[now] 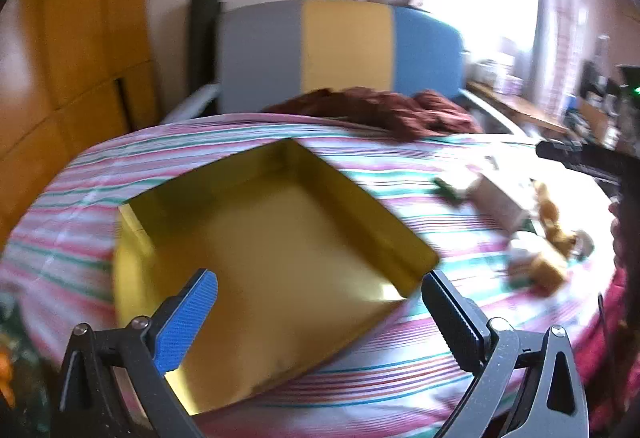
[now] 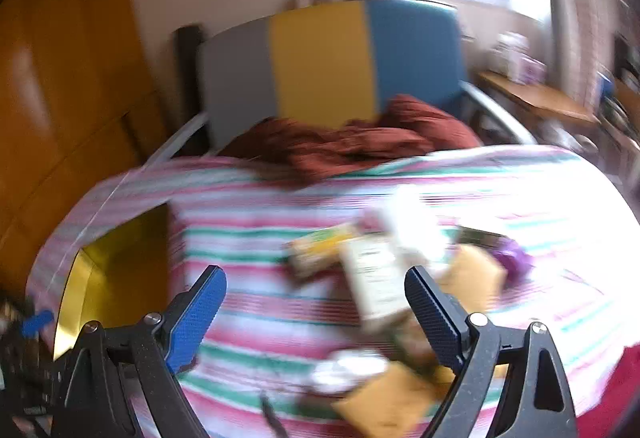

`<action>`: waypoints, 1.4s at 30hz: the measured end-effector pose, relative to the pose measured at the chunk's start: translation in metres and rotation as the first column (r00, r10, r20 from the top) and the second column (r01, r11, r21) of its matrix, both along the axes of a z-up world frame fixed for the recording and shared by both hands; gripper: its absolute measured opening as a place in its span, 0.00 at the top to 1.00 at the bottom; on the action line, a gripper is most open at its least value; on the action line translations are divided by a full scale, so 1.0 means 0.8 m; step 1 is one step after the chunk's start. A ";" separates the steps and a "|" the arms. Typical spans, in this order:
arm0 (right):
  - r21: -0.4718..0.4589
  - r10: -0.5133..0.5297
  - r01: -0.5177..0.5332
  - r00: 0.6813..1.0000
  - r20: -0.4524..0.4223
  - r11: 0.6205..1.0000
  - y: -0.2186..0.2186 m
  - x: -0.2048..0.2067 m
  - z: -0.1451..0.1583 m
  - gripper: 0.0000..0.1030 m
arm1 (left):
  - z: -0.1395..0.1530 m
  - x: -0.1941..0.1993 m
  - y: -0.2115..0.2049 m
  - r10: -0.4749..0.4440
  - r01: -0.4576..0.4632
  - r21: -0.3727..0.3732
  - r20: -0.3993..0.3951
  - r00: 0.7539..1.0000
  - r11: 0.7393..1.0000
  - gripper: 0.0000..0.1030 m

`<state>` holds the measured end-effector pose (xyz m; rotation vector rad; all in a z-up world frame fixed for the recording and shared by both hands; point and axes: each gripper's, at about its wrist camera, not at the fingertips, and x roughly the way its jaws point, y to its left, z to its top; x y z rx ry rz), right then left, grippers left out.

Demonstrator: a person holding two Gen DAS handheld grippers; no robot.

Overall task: Organize objects
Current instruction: 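Grasp the white plastic-wrapped bundle with the left tool while the right tool grasps a yellow sponge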

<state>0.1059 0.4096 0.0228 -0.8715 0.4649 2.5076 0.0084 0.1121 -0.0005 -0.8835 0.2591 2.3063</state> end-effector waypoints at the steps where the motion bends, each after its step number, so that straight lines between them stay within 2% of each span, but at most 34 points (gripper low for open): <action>1: -0.010 -0.037 0.037 0.999 -0.001 0.999 0.014 0.010 0.002 0.10 | 0.001 0.003 0.010 -0.039 0.039 0.009 0.006 0.999 0.999 0.00; 4: -0.024 -0.113 0.113 0.994 -0.011 0.993 0.046 0.043 0.008 0.10 | 0.003 0.013 0.044 -0.135 0.135 0.016 0.002 0.991 0.991 0.00; 8: -0.045 -0.167 0.166 0.986 -0.012 0.985 0.071 0.076 0.007 0.10 | 0.000 0.027 0.097 -0.260 0.260 0.004 0.019 0.966 0.966 0.00; 14: -0.089 -0.172 0.171 0.985 -0.006 0.981 0.081 0.102 -0.008 0.10 | -0.020 0.050 0.178 -0.411 0.418 -0.075 0.090 0.907 0.906 0.00; 19: -0.112 -0.162 0.162 0.987 0.006 0.980 0.081 0.110 -0.021 0.10 | -0.035 0.051 0.225 -0.453 0.468 -0.063 0.169 0.875 0.881 0.06; 25: -0.128 -0.151 0.152 0.988 0.021 0.980 0.082 0.114 -0.029 0.10 | -0.058 0.037 0.276 -0.499 0.528 -0.027 0.287 0.818 0.849 0.18; 29: -0.143 -0.151 0.154 0.988 0.031 0.978 0.084 0.116 -0.034 0.10 | -0.071 0.034 0.304 -0.532 0.565 -0.002 0.336 0.777 0.825 0.21; 33: -0.156 -0.141 0.148 0.988 0.055 0.977 0.084 0.113 -0.038 0.10 | -0.095 0.025 0.327 -0.539 0.585 0.024 0.418 0.731 0.811 0.40; 34: -0.162 -0.135 0.145 0.989 0.066 0.976 0.083 0.111 -0.039 0.10 | -0.097 0.023 0.327 -0.542 0.583 0.045 0.433 0.720 0.811 0.53; 35: -0.172 -0.122 0.134 0.990 0.077 0.976 0.080 0.109 -0.040 0.10 | -0.097 0.022 0.326 -0.553 0.588 0.062 0.430 0.713 0.806 0.61; 37: -0.194 -0.088 0.108 0.990 0.109 0.975 0.072 0.103 -0.043 0.10 | -0.096 0.021 0.316 -0.544 0.575 0.064 0.421 0.726 0.816 0.63; 39: -0.221 -0.050 0.080 0.989 0.138 0.972 0.062 0.094 -0.046 0.10 | -0.096 0.022 0.300 -0.539 0.563 0.080 0.425 0.727 0.822 0.63; 42: -0.263 0.004 0.057 0.974 0.225 0.963 0.043 0.076 -0.063 0.10 | -0.096 0.027 0.277 -0.531 0.557 0.064 0.407 0.743 0.828 0.63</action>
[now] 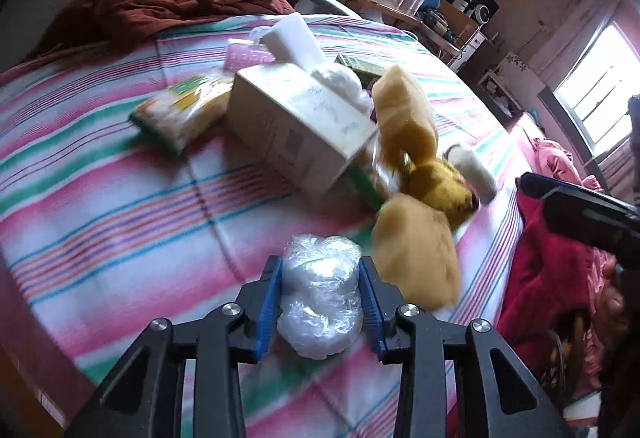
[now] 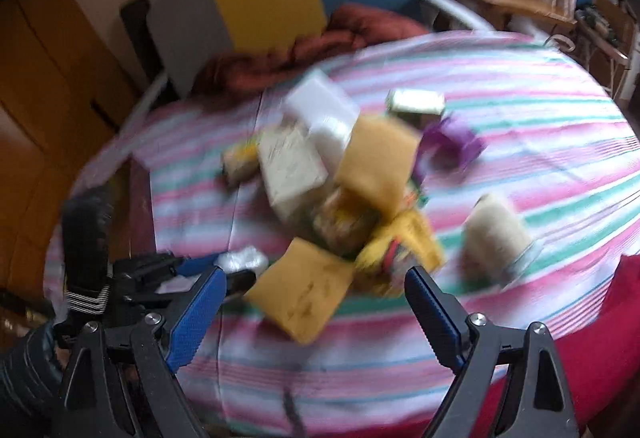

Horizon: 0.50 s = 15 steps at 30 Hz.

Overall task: Organize objects
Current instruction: 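Grasp the white plastic-wrapped bundle with the left tool while the right tool grasps a yellow sponge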

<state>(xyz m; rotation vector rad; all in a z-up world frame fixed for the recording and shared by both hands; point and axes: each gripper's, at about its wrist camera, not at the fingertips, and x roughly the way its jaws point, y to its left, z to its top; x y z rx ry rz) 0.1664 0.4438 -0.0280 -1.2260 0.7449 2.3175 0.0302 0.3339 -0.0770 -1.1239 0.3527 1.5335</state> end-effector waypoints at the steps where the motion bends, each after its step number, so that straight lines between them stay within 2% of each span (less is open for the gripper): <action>1: -0.014 0.012 -0.012 0.999 0.042 1.000 -0.008 -0.010 -0.009 0.10 | 0.000 0.005 -0.010 0.003 -0.003 -0.001 -0.017 1.000 1.000 0.63; 6: -0.028 0.003 0.002 0.981 0.195 1.000 -0.024 -0.038 -0.046 0.12 | 0.003 0.025 -0.053 0.010 -0.010 0.003 -0.093 0.996 1.000 0.63; 12: -0.053 -0.058 0.073 0.965 0.256 0.996 -0.021 -0.056 -0.075 0.22 | 0.005 0.036 -0.088 0.016 -0.014 0.017 -0.131 0.991 1.000 0.63; 13: -0.054 -0.056 0.073 0.963 0.263 0.996 -0.021 -0.057 -0.078 0.29 | 0.006 0.035 -0.091 0.021 -0.019 0.021 -0.127 0.992 1.000 0.63; 15: -0.058 -0.048 0.065 0.965 0.258 0.996 -0.024 -0.058 -0.079 0.34 | 0.011 0.033 -0.094 0.030 -0.027 0.030 -0.123 0.992 0.999 0.63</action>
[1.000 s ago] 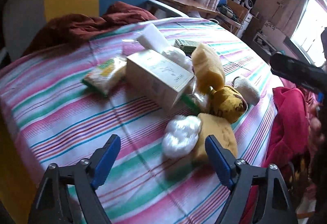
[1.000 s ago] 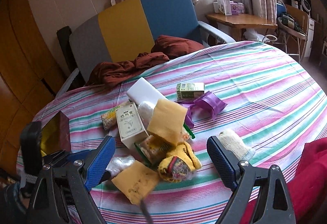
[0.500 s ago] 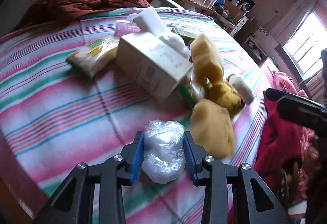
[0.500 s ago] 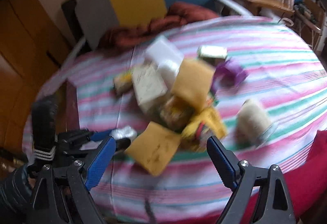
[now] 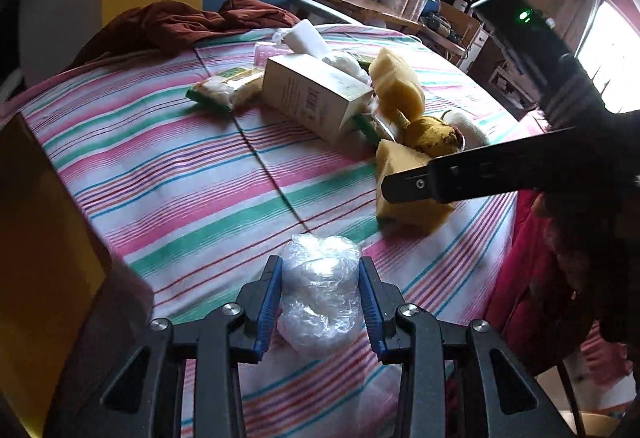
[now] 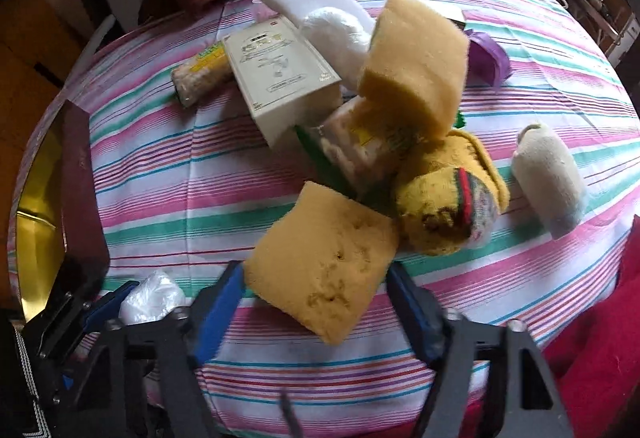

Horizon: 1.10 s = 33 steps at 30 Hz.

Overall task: Organize objects
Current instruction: 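Grasp the white plastic-wrapped bundle with the left tool while the right tool grasps a yellow sponge, then lower the bundle into the gold tray with the left tool while the right tool drops the sponge there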

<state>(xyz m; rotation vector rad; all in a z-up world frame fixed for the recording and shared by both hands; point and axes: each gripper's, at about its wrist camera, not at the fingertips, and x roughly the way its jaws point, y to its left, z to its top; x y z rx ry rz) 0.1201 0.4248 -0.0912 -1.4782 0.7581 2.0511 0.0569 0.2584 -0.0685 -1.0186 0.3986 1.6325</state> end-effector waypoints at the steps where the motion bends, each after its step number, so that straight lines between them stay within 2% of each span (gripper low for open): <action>1: 0.011 0.004 -0.004 1.000 -0.005 1.000 -0.002 0.001 0.001 0.36 | 0.003 0.000 -0.004 0.005 -0.005 0.010 0.002 1.000 1.000 0.63; 4: 0.003 0.026 -0.026 0.999 -0.036 1.000 -0.010 0.006 0.011 0.37 | 0.015 -0.002 -0.016 0.018 -0.018 0.045 -0.003 1.000 0.999 0.63; 8: 0.006 0.128 -0.129 0.981 -0.146 0.992 -0.039 0.007 0.044 0.37 | 0.043 -0.005 -0.040 0.059 -0.058 0.104 -0.007 0.998 0.993 0.63; 12: 0.043 0.229 -0.225 0.947 -0.228 0.973 -0.069 -0.025 0.079 0.37 | 0.076 -0.026 -0.080 0.164 -0.160 0.173 -0.011 0.986 0.972 0.63; 15: 0.055 0.307 -0.304 0.908 -0.286 0.951 -0.096 -0.063 0.098 0.37 | 0.092 -0.050 -0.121 0.281 -0.270 0.202 -0.025 0.959 0.941 0.63; 18: 0.067 0.390 -0.390 0.866 -0.313 0.919 -0.136 -0.110 0.107 0.37 | 0.097 -0.079 -0.171 0.422 -0.407 0.198 -0.042 0.905 0.892 0.63; 20: 0.069 0.443 -0.447 0.833 -0.331 0.892 -0.166 -0.141 0.107 0.37 | 0.095 -0.100 -0.211 0.530 -0.513 0.180 -0.061 0.846 0.839 0.63; 21: 0.066 0.472 -0.479 0.814 -0.338 0.875 -0.183 -0.157 0.107 0.37 | 0.093 -0.105 -0.222 0.556 -0.539 0.174 -0.063 0.829 0.824 0.62; 23: 0.055 0.524 -0.542 0.774 -0.355 0.839 -0.209 -0.176 0.108 0.34 | 0.086 -0.119 -0.251 0.627 -0.612 0.149 -0.080 0.775 0.776 0.61; 25: 0.042 0.562 -0.592 0.737 -0.375 0.805 -0.235 -0.192 0.107 0.31 | 0.075 -0.129 -0.277 0.681 -0.673 0.115 -0.077 0.728 0.731 0.53; 26: 0.037 0.577 -0.613 0.721 -0.383 0.790 -0.247 -0.199 0.107 0.28 | 0.073 -0.131 -0.285 0.697 -0.689 0.110 -0.070 0.714 0.716 0.47; 27: 0.039 0.589 -0.625 0.710 -0.386 0.779 -0.259 -0.204 0.106 0.27 | 0.070 -0.132 -0.295 0.718 -0.711 0.109 -0.066 0.693 0.695 0.32; 28: 0.045 0.599 -0.634 0.702 -0.386 0.772 -0.266 -0.206 0.107 0.26 | 0.068 -0.132 -0.304 0.737 -0.728 0.115 -0.061 0.674 0.676 0.24; 29: 0.051 0.607 -0.641 0.695 -0.385 0.766 -0.272 -0.205 0.108 0.25 | 0.067 -0.131 -0.312 0.750 -0.741 0.121 -0.055 0.660 0.661 0.22; 33: 0.079 0.636 -0.658 0.680 -0.364 0.749 -0.280 -0.196 0.109 0.25 | 0.058 -0.135 -0.324 0.777 -0.769 0.122 -0.052 0.627 0.628 0.22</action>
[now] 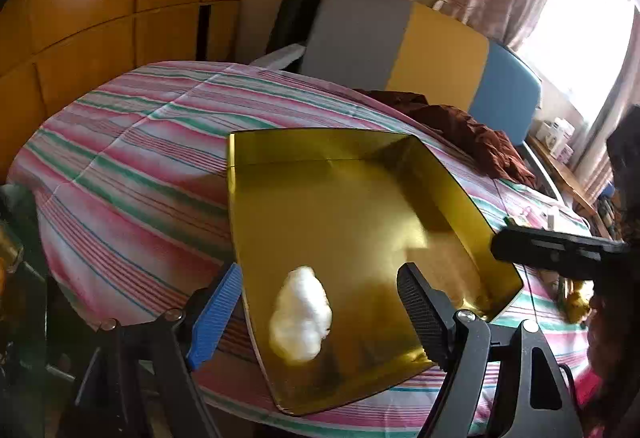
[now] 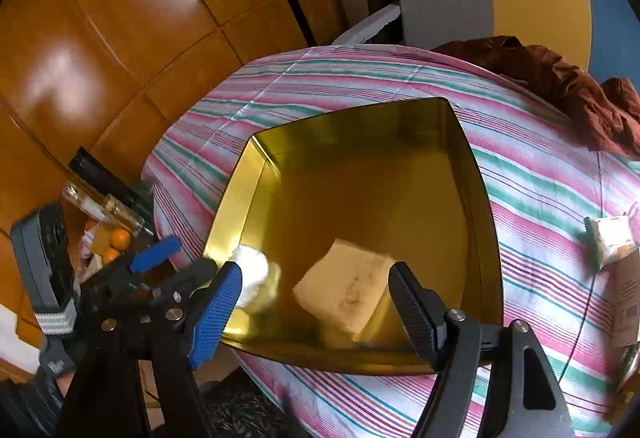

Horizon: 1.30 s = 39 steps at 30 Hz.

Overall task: Organize objects
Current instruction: 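Lower the bundle into the gold tray with the left tool while the right tool drops the sponge there, then open both tools and withdraw them from the tray toward the pile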

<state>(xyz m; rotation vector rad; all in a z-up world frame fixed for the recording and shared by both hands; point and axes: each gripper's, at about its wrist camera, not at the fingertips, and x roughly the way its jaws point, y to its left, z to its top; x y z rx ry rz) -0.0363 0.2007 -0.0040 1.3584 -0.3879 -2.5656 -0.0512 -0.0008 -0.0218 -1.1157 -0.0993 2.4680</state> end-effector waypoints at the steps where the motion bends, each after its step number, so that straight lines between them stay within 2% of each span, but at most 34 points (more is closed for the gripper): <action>1: 0.013 0.001 -0.001 1.000 -0.004 1.000 -0.003 -0.001 -0.001 0.25 | 0.001 0.001 -0.005 0.004 -0.004 0.004 -0.002 1.000 1.000 0.22; 5: 0.054 -0.007 0.008 1.000 -0.022 0.998 -0.008 0.009 0.000 0.25 | 0.011 0.004 -0.003 0.021 -0.022 -0.001 -0.037 0.999 1.000 0.22; 7: 0.096 -0.021 0.025 0.999 -0.043 0.995 -0.010 0.012 0.001 0.25 | 0.019 0.005 0.002 0.033 -0.035 -0.022 -0.058 0.998 0.999 0.17; 12: 0.205 -0.043 0.061 0.995 -0.095 0.977 -0.019 0.022 0.005 0.25 | 0.030 0.008 0.014 0.072 -0.079 -0.068 -0.106 0.992 0.995 0.12; 19: 0.277 -0.073 0.117 0.984 -0.163 0.954 -0.019 0.035 0.007 0.25 | 0.031 0.020 0.029 0.052 -0.068 -0.120 -0.133 0.990 0.990 0.10; 31: 0.243 -0.151 0.191 0.973 -0.175 0.951 0.021 0.054 -0.001 0.25 | 0.029 0.041 0.063 -0.044 0.015 -0.181 -0.155 0.987 0.983 0.07; 39: 0.237 -0.228 0.263 0.960 -0.164 0.935 0.056 0.065 -0.011 0.25 | 0.025 0.050 0.086 -0.099 0.067 -0.207 -0.146 0.984 0.976 0.07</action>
